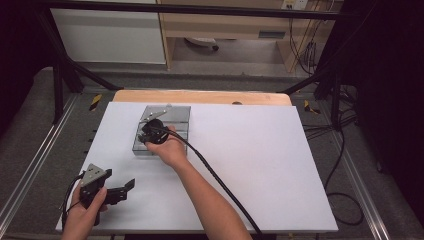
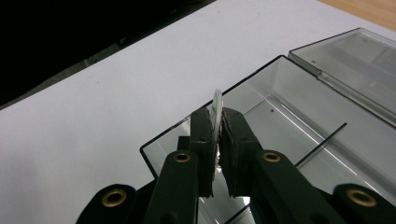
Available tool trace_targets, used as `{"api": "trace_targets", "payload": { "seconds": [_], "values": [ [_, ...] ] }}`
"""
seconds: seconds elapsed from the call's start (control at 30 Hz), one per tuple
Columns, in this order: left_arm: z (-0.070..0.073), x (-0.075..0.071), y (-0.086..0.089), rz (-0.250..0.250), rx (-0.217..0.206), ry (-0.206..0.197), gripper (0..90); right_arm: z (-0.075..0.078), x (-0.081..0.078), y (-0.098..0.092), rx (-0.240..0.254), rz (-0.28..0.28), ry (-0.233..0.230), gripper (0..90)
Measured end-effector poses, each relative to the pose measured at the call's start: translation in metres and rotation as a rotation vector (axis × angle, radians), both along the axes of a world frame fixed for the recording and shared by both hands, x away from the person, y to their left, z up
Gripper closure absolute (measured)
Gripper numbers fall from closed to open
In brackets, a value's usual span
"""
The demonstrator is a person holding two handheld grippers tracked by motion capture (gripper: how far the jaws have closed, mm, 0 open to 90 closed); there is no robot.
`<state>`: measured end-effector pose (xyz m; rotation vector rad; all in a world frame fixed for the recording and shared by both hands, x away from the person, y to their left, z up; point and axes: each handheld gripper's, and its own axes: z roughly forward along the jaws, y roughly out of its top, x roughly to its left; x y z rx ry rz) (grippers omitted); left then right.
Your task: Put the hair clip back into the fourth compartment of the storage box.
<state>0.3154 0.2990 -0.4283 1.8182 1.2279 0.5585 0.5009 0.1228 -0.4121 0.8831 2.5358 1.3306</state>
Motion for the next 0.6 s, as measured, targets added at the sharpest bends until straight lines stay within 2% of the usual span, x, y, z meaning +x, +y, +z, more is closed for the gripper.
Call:
{"api": "trace_targets", "payload": {
  "seconds": [0.2,0.6],
  "values": [
    [-0.0001,-0.0001,-0.0004,-0.001,0.001,0.002,6.8,-0.0039,-0.0009,0.0003,-0.008,-0.005,0.029,83.4],
    [-0.0002,0.0,-0.0004,-0.002,0.002,0.002,6.8,-0.0091,-0.0019,0.0019,-0.034,0.001,0.046,83.4]
  ]
}}
